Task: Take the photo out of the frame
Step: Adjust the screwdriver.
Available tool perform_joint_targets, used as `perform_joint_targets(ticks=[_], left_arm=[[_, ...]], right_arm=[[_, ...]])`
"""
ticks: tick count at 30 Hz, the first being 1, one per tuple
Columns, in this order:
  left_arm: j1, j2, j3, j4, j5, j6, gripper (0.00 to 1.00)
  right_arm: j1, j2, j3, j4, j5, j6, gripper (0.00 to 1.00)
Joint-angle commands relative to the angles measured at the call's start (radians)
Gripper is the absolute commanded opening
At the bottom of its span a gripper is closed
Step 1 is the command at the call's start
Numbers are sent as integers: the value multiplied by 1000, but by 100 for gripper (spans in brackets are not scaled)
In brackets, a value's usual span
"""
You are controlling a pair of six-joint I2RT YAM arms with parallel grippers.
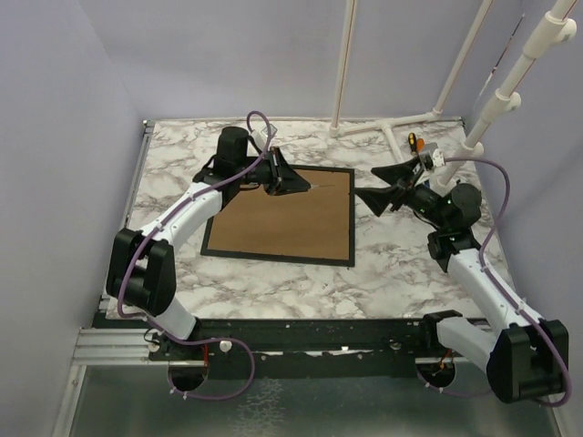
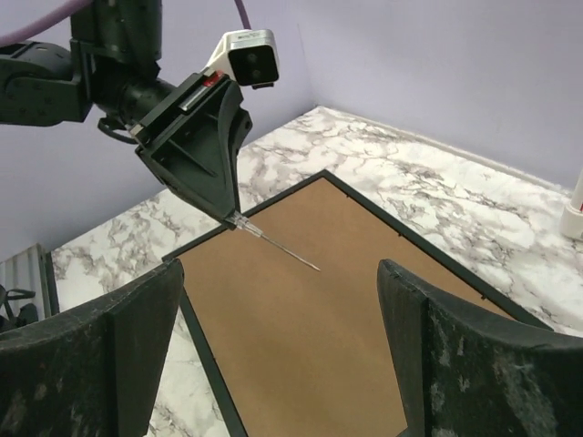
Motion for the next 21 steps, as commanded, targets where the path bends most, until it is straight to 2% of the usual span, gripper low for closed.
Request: perform_joint_targets(ticks=[1, 8, 10, 12, 16, 21], left_arm=[[-3, -54, -2, 15, 64, -47, 0], [-3, -98, -22, 35, 85, -75, 0], [-3, -106, -30, 43, 99, -83, 0], [-3, -113, -37, 45, 114, -92, 0], [-3, -136, -46, 81, 147, -122, 0], [-3, -167, -61, 149, 170, -193, 0]], right_arm=[[-6, -72, -57, -1, -21, -58, 88], [-6, -93, -69, 22, -44, -58, 89], [-6, -88, -72, 39, -54, -50, 94], [-6, -86, -80, 57, -61, -49, 95], [-5, -103, -95, 74, -72, -58, 94], [-5, -142, -117, 104, -111, -72, 88]])
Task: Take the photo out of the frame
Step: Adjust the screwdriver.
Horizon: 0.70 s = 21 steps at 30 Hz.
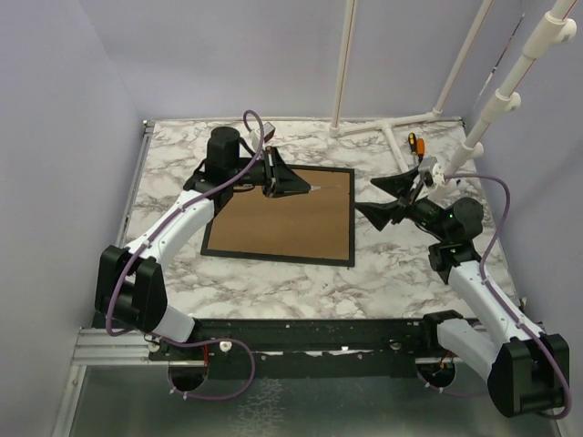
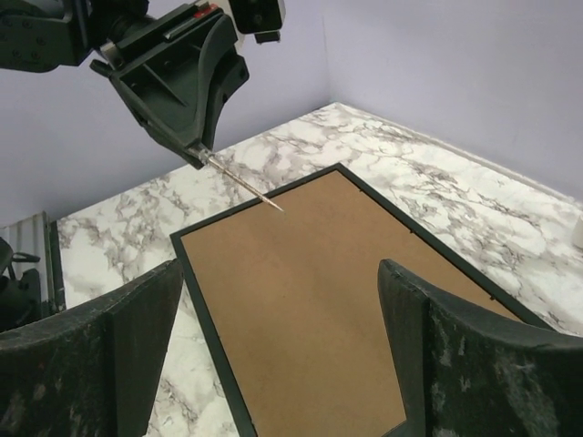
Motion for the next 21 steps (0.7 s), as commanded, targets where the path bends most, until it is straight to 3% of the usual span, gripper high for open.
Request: perform_joint_targets(ticks=[1, 9, 14, 19, 21], left_arm=[[-3, -66, -24, 107, 61, -89, 0], [-11, -86, -54, 218, 82, -164, 0], [-41, -70, -36, 225, 97, -166, 0], [-63, -65, -26, 226, 104, -164, 0], [-75, -63, -26, 226, 104, -162, 0]], right_arm=[[-4, -46, -23, 73, -72, -23, 87], [-4, -18, -6, 153, -176, 7, 80], [18, 11, 38, 103, -178, -63, 76], [36, 53, -60, 407, -161, -18, 76], [38, 74, -57, 444, -193, -28, 75]])
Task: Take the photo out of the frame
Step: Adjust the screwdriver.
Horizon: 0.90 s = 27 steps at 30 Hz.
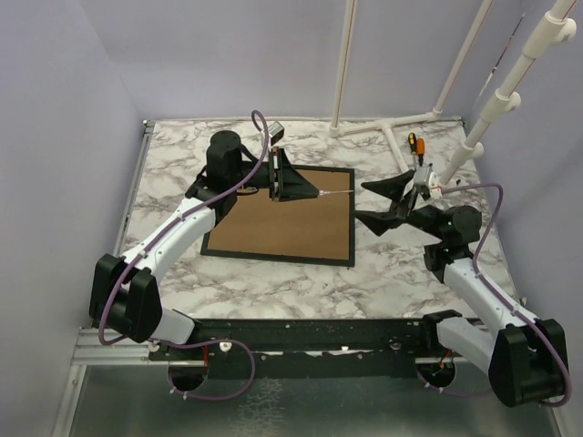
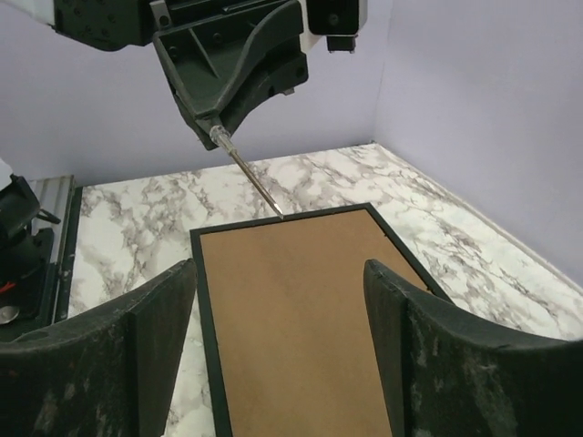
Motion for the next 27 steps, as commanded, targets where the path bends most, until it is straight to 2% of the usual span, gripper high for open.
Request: perform_joint_targets(ticks=[1, 3, 6, 12, 16, 22, 24, 26, 27], left_arm=[[-26, 5, 21, 30, 34, 0, 0], [-41, 11, 22, 30, 34, 4, 0], [-63, 22, 26, 31, 37, 9, 0], [-85, 38, 29, 31, 41, 16, 0], [-96, 46, 33, 32, 45, 20, 0], [-100, 49, 30, 31, 47, 25, 0], [-100, 49, 27, 31, 49, 25, 0], [-100, 49, 26, 31, 50, 26, 0], [-100, 49, 26, 32, 52, 28, 4]], right_arm=[[11, 42, -17, 197, -61, -11, 73], [15, 54, -12, 227, -91, -21, 66], [21, 54, -25, 273, -109, -45, 62], [42, 40, -7, 179, -136, -141, 47], [48, 49, 1, 171, -157, -155, 31], [52, 52, 10, 179, -187, -136, 19], [52, 49, 10, 179, -191, -132, 18], [52, 48, 12, 175, -196, -132, 10], [52, 47, 15, 166, -199, -136, 4]])
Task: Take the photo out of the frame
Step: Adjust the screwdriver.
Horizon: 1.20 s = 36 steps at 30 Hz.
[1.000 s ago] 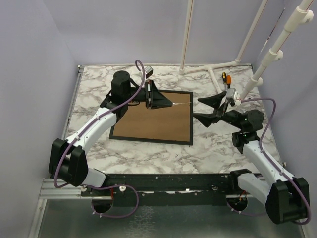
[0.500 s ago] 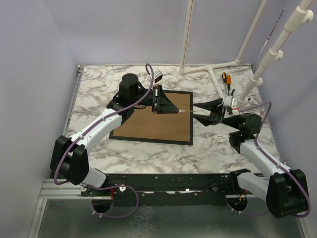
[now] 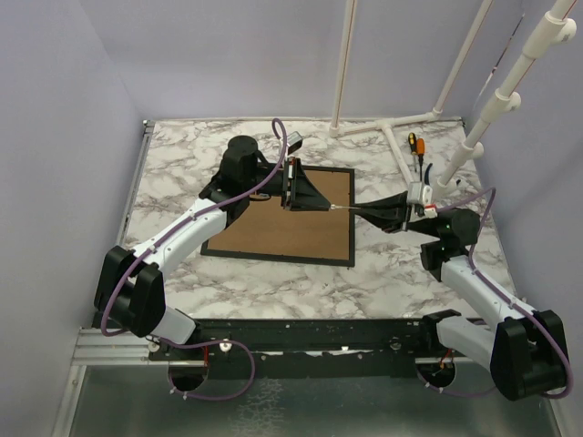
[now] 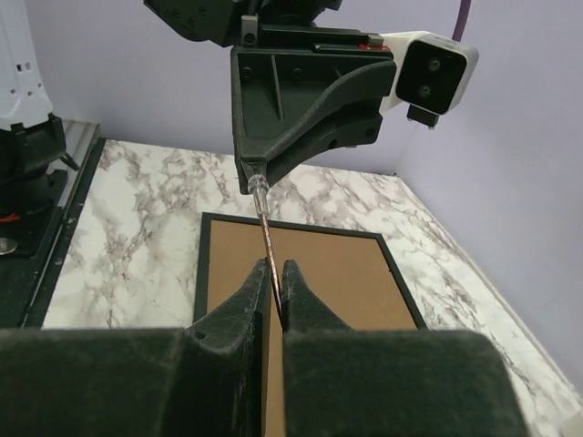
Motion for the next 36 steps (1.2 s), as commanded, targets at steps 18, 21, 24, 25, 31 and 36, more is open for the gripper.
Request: perform_joint_targets(ticks=[18, 21, 24, 25, 31, 36], left_arm=[[75, -38, -35, 105, 24, 126, 71], [90, -46, -62, 113, 4, 200, 84], [91, -56, -73, 119, -12, 256, 86], [91, -59, -74, 119, -12, 273, 88], [89, -94, -62, 121, 8, 330, 88], [80, -131, -66, 122, 14, 355, 87]], right_arm=[[7, 29, 237, -474, -46, 319, 1], [7, 25, 280, -594, -72, 393, 1], [7, -7, 271, -618, -69, 462, 1], [7, -19, 279, -665, -55, 468, 1], [7, 15, 317, -744, -114, 592, 1], [7, 20, 316, -747, -82, 689, 1]])
